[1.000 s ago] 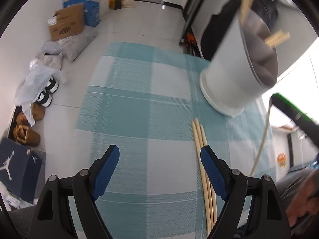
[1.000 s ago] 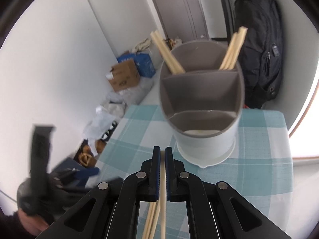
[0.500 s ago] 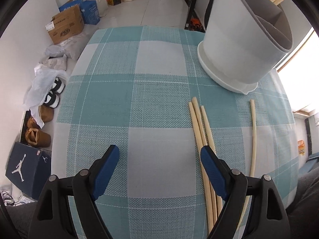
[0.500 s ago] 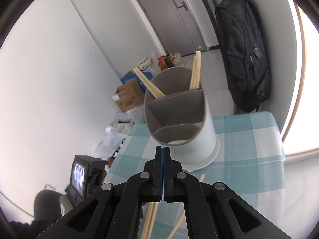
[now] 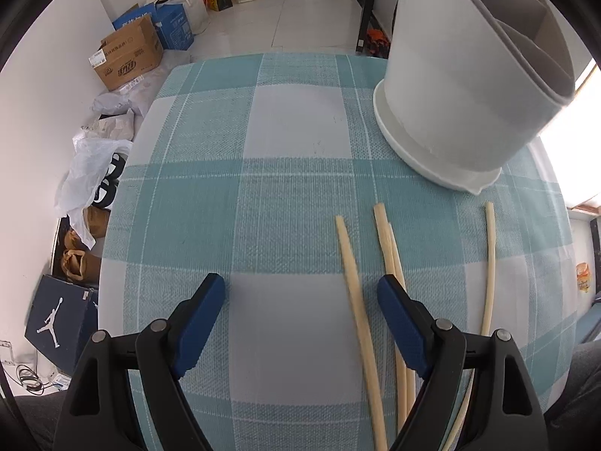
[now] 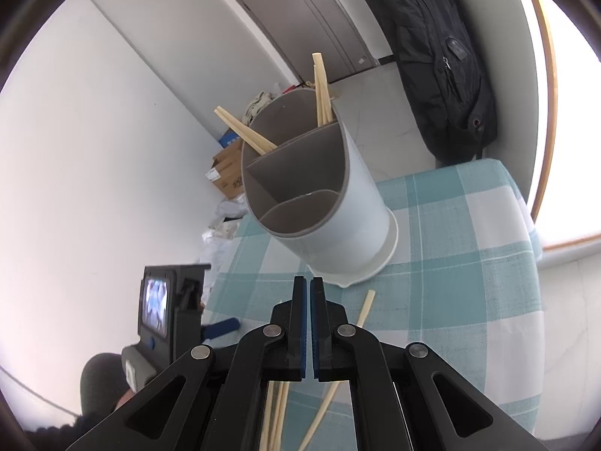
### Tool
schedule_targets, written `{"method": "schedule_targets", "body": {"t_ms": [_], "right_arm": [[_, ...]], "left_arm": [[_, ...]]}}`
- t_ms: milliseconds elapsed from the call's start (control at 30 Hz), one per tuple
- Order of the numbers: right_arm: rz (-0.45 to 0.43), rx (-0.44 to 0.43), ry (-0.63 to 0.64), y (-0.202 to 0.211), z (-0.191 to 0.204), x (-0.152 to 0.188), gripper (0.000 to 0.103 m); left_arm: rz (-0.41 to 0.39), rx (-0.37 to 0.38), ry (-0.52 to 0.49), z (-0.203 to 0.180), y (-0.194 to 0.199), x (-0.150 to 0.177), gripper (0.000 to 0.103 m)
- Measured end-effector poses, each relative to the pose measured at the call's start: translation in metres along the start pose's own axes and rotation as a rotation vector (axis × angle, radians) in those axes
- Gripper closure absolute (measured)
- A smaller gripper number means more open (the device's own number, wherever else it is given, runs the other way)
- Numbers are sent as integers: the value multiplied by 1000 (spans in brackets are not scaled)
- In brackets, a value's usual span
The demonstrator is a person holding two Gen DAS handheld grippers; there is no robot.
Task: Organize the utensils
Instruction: 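Close the right gripper on a chopstick and lift it, then close the left gripper on another wooden chopstick while the right gripper holds its chopstick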
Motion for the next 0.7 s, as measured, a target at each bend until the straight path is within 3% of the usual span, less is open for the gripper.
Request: {"method": "schedule_targets", "body": {"t_ms": [167,200,333,467,700], "right_arm": [[27,30,-7,-3,-9,3,97],[35,31,-15,-4,-11,3,97],[75,37,-62,-12,-25,7,77],[137,64,-91,-27,-33,13,68],[250,121,-74,-64,-29,15,66]], "left_arm": [[-19,6,-23,-6,3,-5,65],[-23,8,-22,-6,4,-6,68],[-34,19,-25,-6,5,-7,99],[-47,71,0,-3,5,-7,102],[-64,182,56,12,13,-10,102]]}}
Point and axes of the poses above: each gripper's, at about its wrist camera, not at the fingertips, and y roughly against the way its jaws point, z to its left, x to its underside, the point moved 5 cm from there along -y, roughly the way its jaws point, and after that the axes turned 10 degrees about z, right-handed, at the moved point
